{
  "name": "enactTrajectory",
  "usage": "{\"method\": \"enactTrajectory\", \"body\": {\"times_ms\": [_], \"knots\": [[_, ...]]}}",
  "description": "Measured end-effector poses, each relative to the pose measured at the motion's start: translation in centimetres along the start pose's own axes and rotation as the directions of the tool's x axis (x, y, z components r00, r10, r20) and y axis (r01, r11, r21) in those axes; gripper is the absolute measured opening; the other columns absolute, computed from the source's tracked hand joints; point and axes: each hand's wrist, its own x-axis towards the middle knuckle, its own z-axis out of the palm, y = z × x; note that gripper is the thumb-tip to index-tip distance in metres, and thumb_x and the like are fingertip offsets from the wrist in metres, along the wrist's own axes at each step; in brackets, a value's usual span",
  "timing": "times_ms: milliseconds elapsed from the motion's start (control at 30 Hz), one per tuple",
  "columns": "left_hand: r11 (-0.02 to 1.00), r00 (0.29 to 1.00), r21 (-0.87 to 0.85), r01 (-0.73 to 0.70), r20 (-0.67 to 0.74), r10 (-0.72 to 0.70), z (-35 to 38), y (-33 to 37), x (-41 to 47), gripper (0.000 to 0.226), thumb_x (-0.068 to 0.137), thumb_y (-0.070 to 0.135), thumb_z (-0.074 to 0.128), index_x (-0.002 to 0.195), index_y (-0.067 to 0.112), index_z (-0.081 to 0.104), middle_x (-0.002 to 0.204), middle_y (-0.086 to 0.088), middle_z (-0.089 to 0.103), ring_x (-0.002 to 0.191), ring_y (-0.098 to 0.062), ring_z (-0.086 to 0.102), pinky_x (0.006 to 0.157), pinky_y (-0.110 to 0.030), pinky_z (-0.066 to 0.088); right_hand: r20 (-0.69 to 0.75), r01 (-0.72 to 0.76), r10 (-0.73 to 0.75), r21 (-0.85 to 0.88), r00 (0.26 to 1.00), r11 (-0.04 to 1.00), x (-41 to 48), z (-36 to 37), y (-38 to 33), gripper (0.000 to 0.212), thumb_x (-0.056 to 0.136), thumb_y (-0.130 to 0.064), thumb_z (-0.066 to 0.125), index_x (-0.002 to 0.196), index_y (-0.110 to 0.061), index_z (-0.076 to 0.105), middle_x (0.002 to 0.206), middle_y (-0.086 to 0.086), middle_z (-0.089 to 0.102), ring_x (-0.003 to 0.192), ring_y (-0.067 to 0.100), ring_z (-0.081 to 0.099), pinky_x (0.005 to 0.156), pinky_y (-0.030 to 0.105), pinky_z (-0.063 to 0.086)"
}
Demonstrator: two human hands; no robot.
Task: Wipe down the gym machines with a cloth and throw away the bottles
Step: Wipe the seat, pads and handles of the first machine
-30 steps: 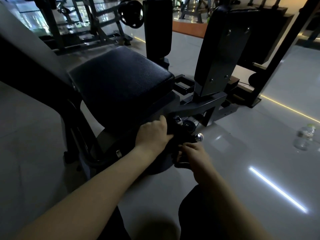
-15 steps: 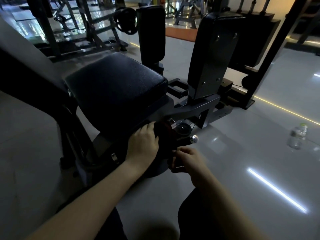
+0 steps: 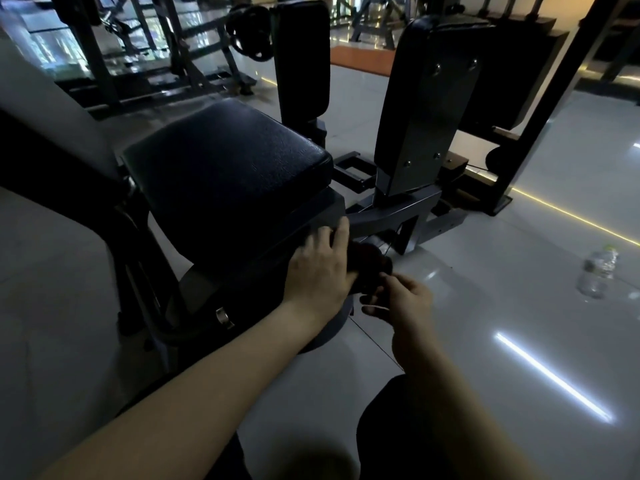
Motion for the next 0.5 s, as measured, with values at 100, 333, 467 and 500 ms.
{"method": "enactTrajectory", "body": {"times_ms": [100, 333, 467, 500], "knots": [[0.993, 0.995, 0.087, 0.074, 0.065, -0.079, 0.3, 0.1, 2.1, 0.055, 0.100, 0.049, 0.051, 0.139, 0.012, 0.040, 0.118, -0.015, 0.063, 0.102, -0.030, 0.068, 0.072, -0.035, 0.047, 0.028, -0.024, 0.024, -0.001, 0.999, 1.000, 0.3, 0.4, 0.1, 0.018, 0.101, -0.011, 0.050, 0.106, 0.002, 0.062, 0.084, 0.019, 0.060, 0.078, 0.033, 0.060, 0.066, 0.039, 0.055], [0.923, 0.886, -0.171, 0.345, 0.383, -0.260, -1.2, 0.1, 6.5, 0.043, 0.105, 0.035, 0.039, 0.115, 0.003, 0.065, 0.113, -0.018, 0.067, 0.095, -0.032, 0.062, 0.075, -0.033, 0.040, 0.100, -0.059, 0.057, 0.011, 0.993, 0.998, 0.0, 1.4, 0.0, 0.014, 0.101, -0.009, 0.049, 0.092, -0.008, 0.058, 0.084, 0.017, 0.056, 0.082, 0.033, 0.056, 0.075, 0.045, 0.049], [0.694, 0.671, -0.335, 0.637, 0.684, -0.286, -1.6, -0.9, 8.1, 0.027, 0.100, 0.015, 0.045, 0.103, 0.001, 0.068, 0.084, -0.011, 0.066, 0.068, -0.023, 0.061, 0.059, -0.027, 0.048, 0.110, -0.068, 0.066, 0.021, 0.992, 0.997, -0.3, 1.0, -0.5, 0.013, 0.101, -0.006, 0.047, 0.094, -0.004, 0.058, 0.087, 0.019, 0.054, 0.082, 0.032, 0.055, 0.066, 0.040, 0.049], [0.641, 0.643, -0.363, 0.676, 0.715, -0.274, -1.5, -1.2, 8.3, 0.025, 0.101, 0.012, 0.044, 0.101, 0.001, 0.067, 0.080, -0.011, 0.064, 0.065, -0.023, 0.061, 0.057, -0.027, 0.050, 0.101, -0.066, 0.063, 0.020, 0.993, 0.998, -0.4, 0.8, -0.6, 0.013, 0.101, -0.006, 0.047, 0.098, -0.001, 0.059, 0.089, 0.019, 0.054, 0.082, 0.033, 0.055, 0.066, 0.039, 0.050]]}}
